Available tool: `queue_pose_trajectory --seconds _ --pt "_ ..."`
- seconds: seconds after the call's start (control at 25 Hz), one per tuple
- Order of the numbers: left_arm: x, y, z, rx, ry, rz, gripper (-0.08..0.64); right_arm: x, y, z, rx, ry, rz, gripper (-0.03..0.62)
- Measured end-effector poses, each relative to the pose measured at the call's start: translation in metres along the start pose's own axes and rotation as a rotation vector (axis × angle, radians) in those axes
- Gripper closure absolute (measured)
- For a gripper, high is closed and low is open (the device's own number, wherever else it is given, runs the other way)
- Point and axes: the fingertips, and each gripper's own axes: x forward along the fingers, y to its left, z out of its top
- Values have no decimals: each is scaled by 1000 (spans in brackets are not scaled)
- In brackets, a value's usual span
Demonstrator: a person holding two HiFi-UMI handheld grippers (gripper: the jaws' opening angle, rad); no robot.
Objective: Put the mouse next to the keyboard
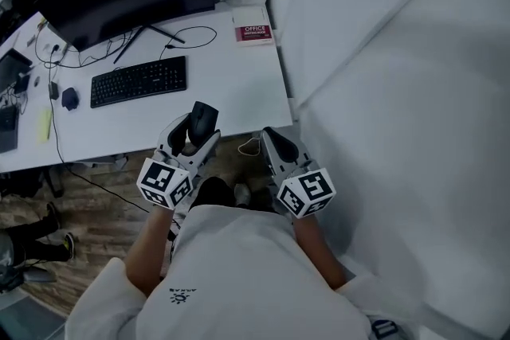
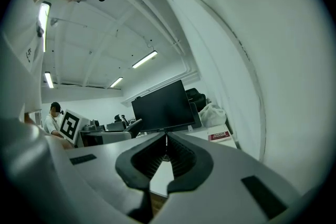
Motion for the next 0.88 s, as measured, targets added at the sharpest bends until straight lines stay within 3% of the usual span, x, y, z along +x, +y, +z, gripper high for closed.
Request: queue_pose_trajectory --seconds 0.52,0.88 --pt "51 85 11 -22 29 -54 253 94 -10 10 -5 41 -53 574" --pt "96 139 -9 -116 82 27 253 145 -24 13 -7 81 -83 574"
